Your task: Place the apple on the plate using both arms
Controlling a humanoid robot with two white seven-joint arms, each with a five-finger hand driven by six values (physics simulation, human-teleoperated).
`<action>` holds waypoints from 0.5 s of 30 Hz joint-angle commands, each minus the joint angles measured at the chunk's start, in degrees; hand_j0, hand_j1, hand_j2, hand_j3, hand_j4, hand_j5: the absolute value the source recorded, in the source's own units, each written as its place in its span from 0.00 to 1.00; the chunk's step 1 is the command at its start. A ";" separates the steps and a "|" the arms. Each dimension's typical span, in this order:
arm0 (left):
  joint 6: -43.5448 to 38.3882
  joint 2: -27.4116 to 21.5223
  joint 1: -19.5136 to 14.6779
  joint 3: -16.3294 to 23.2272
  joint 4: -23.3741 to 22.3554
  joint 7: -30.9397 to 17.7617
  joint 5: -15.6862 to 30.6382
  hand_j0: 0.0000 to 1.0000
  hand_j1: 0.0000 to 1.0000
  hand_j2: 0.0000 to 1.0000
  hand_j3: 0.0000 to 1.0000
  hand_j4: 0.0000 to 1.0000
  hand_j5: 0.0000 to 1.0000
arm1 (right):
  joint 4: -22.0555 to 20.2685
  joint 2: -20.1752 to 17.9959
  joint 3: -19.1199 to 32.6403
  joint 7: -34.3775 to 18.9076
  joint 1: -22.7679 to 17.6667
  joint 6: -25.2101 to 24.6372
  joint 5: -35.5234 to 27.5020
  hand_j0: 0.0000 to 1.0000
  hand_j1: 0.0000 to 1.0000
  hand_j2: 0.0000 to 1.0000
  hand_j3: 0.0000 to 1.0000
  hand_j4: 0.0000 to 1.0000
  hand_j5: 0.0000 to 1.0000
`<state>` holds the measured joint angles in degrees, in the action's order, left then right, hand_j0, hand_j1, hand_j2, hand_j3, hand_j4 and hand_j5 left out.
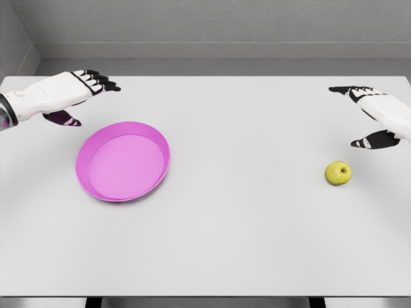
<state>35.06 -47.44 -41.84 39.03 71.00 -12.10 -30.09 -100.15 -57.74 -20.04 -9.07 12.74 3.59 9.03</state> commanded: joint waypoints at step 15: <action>-0.06 -0.20 0.09 -0.01 0.11 -0.11 0.30 1.00 1.00 1.00 1.00 1.00 1.00 | -0.13 -4.57 -0.17 -22.30 1.14 6.17 -0.42 1.00 1.00 1.00 1.00 1.00 1.00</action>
<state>35.06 -47.55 -41.75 39.08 71.09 -12.20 -30.14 -100.31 -61.99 -20.22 -29.45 13.89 8.63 8.79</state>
